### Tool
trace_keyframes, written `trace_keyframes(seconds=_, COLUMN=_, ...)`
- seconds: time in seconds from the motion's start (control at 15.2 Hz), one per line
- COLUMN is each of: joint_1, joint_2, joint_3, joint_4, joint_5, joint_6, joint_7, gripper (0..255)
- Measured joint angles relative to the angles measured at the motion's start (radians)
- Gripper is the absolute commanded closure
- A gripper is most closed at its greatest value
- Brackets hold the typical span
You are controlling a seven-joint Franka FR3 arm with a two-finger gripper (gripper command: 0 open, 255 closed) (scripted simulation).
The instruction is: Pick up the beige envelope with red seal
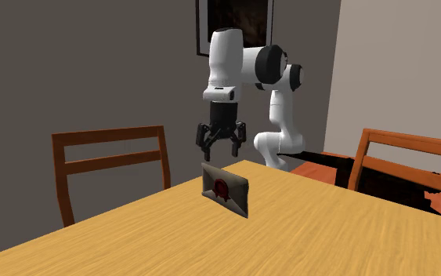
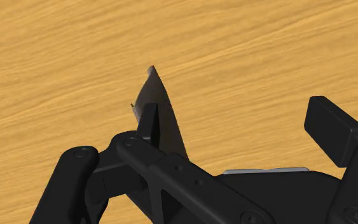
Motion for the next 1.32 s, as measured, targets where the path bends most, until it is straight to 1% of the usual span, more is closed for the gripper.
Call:
trace_keyframes(seconds=0.13, joint_1=0.004, joint_2=0.065, joint_3=-0.005, joint_4=0.067, joint_5=0.035, joint_6=0.008, joint_7=-0.102, gripper=0)
trace_keyframes(seconds=0.26, joint_1=0.004, joint_2=0.141, joint_3=-0.006, joint_4=0.157, joint_5=0.075, joint_6=0.002, joint_7=-0.202, gripper=0)
trace_keyframes(seconds=0.4, joint_1=0.004, joint_2=0.185, joint_3=-0.001, joint_4=0.211, joint_5=0.1, joint_6=-0.004, joint_7=-0.261, gripper=0)
trace_keyframes(seconds=0.46, joint_1=0.003, joint_2=0.195, joint_3=0.0, joint_4=0.212, joint_5=0.105, joint_6=0.006, joint_7=-0.272, gripper=0)
trace_keyframes(seconds=0.86, joint_1=0.002, joint_2=0.198, joint_3=0.001, joint_4=0.138, joint_5=0.108, joint_6=0.084, joint_7=-0.285, gripper=0)
trace_keyframes(seconds=0.92, joint_1=0.003, joint_2=0.199, joint_3=0.002, joint_4=0.134, joint_5=0.108, joint_6=0.089, joint_7=-0.285, gripper=255)
trace_keyframes(seconds=1.32, joint_1=0.002, joint_2=0.2, joint_3=0.002, joint_4=0.131, joint_5=0.109, joint_6=0.094, joint_7=-0.285, gripper=255)
